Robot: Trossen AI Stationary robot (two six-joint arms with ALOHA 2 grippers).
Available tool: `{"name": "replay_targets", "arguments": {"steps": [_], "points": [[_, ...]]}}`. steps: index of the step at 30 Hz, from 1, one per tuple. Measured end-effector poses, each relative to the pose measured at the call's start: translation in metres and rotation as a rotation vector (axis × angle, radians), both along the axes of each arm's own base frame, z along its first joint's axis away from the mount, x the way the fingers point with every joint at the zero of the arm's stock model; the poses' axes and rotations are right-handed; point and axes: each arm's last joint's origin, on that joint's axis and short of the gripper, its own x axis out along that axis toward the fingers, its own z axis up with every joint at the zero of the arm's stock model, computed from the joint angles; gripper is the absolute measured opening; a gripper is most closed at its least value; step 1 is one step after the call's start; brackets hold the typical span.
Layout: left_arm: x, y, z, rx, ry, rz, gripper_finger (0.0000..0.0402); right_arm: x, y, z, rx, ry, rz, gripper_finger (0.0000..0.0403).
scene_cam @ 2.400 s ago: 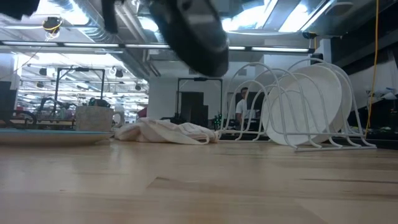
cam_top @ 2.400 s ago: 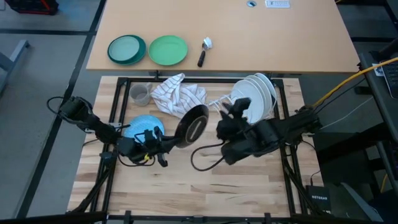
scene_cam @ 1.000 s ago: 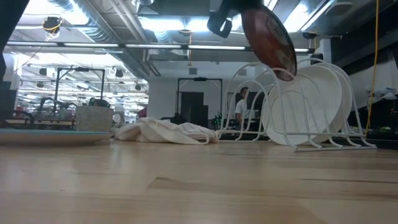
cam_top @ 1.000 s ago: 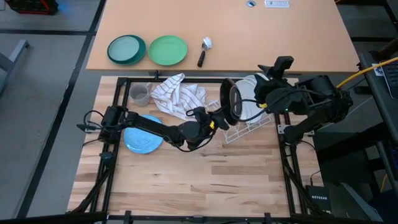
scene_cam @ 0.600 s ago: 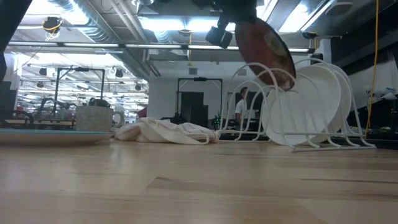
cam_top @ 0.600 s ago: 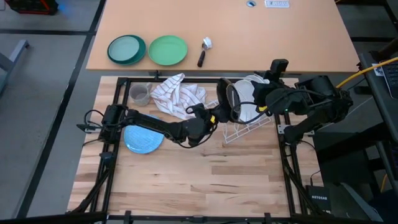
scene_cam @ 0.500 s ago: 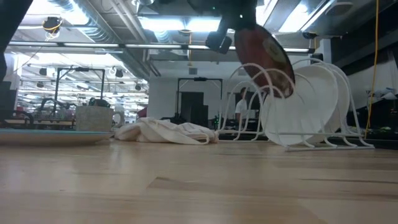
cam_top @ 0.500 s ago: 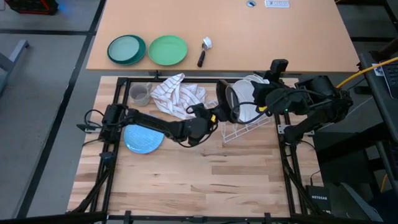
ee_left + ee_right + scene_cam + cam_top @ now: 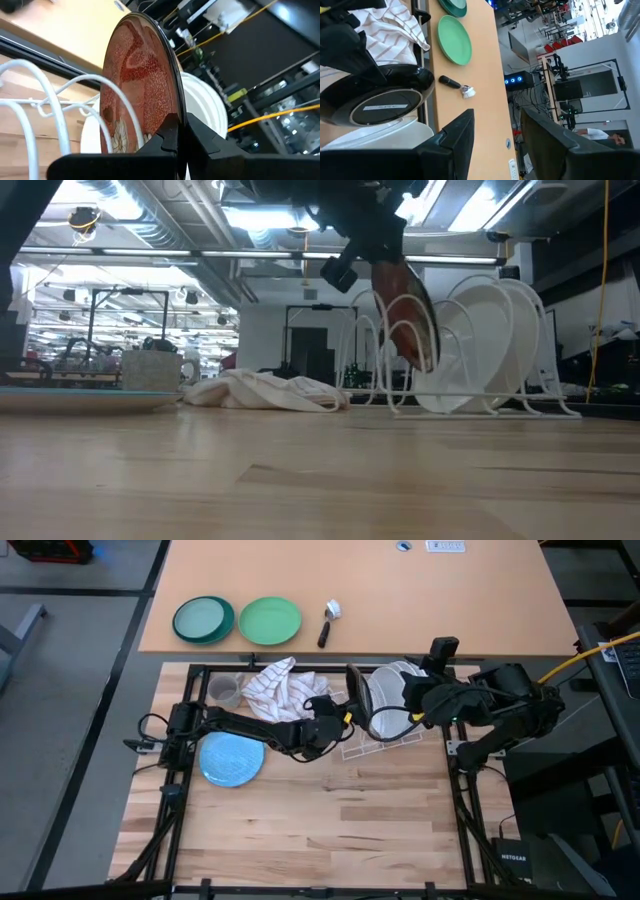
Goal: Sort dishes
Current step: Put the brown plate into the white dish rack
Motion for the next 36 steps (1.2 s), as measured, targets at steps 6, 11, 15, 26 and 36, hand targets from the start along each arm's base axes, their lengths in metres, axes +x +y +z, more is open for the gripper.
{"name": "replay_targets", "arguments": {"steps": [6, 11, 15, 26, 36], "points": [[0.0, 0.002, -0.003, 0.02, 0.063, -0.022, 0.0, 0.007, 0.002, -0.003, -0.006, 0.018, 0.001, 0.0166], [-0.001, 0.002, -0.008, 0.036, 0.149, -0.032, 0.0001, 0.013, 0.004, -0.007, -0.004, 0.037, 0.006, 0.0166], [-0.003, 0.002, -0.013, 0.043, 0.223, -0.031, 0.0007, 0.017, 0.004, -0.009, 0.0, 0.047, 0.01, 0.0166], [-0.004, 0.003, -0.019, 0.012, 0.271, -0.094, 0.0011, 0.017, 0.005, -0.009, 0.015, 0.051, 0.021, 0.0166], [-0.002, 0.01, -0.019, -0.008, 0.28, -0.183, 0.0049, 0.017, 0.005, -0.009, 0.016, 0.051, 0.021, 0.0166]]}}
